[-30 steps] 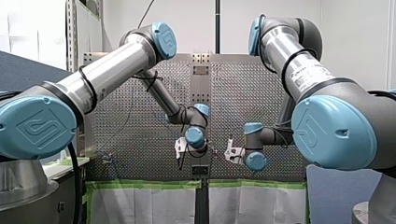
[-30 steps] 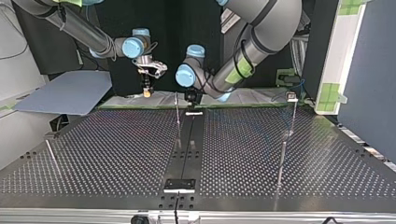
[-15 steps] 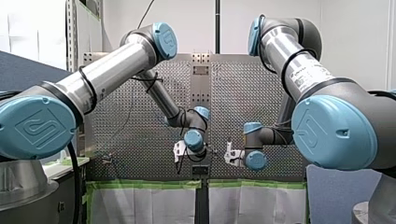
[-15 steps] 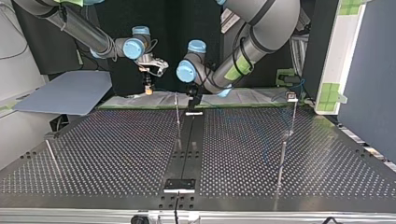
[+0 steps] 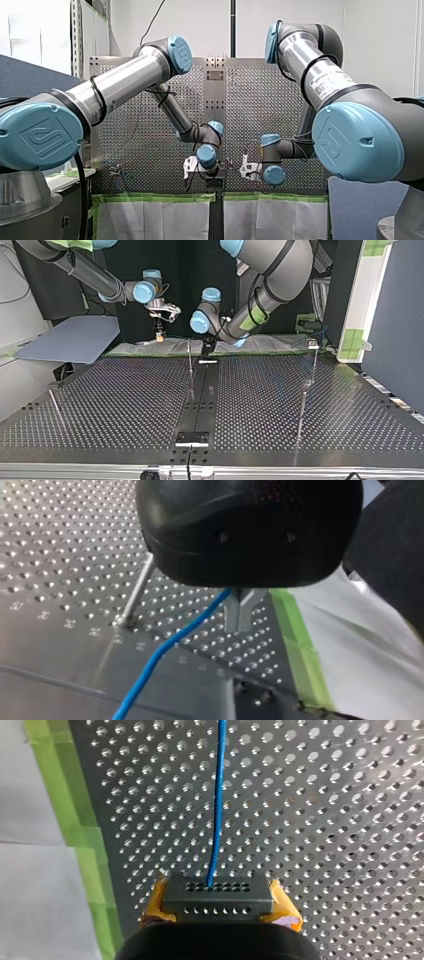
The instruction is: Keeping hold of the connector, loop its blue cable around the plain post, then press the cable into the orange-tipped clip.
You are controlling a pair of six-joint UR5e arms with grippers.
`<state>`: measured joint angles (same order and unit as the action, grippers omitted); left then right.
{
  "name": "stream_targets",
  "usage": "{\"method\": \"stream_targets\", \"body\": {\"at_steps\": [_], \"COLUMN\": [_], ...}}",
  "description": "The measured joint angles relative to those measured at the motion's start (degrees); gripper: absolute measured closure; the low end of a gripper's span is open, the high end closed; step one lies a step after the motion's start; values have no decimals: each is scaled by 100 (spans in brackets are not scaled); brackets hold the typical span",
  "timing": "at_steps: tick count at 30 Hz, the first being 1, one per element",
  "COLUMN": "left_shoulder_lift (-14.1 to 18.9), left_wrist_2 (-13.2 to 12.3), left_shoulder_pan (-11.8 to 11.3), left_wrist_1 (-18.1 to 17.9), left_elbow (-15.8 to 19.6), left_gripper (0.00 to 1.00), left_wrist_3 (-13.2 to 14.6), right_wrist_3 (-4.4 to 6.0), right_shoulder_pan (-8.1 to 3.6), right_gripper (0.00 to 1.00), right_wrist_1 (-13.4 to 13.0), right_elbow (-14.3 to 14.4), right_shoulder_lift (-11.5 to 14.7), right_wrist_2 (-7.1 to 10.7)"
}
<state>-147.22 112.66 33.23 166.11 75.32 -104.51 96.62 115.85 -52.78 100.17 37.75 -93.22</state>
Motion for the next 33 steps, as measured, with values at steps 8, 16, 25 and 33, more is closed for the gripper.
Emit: {"method": "stream_targets", "body": {"at_steps": [8, 16, 25, 33], "left_shoulder_lift": [-7, -10, -11, -11], "left_wrist_2": [-62, -81, -98, -113], "left_shoulder_pan": [-16, -54, -123, -137], "left_wrist_1": [159, 232, 358, 368], "left_elbow": [-481, -910, -1045, -1047], "left_gripper": [100, 100, 100, 100], "left_wrist_3": [-13, -23, -31, -23], "right_wrist_3": [13, 12, -4, -10], "right_shoulder_pan": [-16, -51, -138, -187], "right_gripper": [100, 100, 100, 100], "right_wrist_1": [-19, 105, 110, 107], "right_elbow": [-154, -375, -502, -556], "right_shoulder_lift": [-7, -8, -14, -16], "right_wrist_2": [35, 96, 183, 223]}}
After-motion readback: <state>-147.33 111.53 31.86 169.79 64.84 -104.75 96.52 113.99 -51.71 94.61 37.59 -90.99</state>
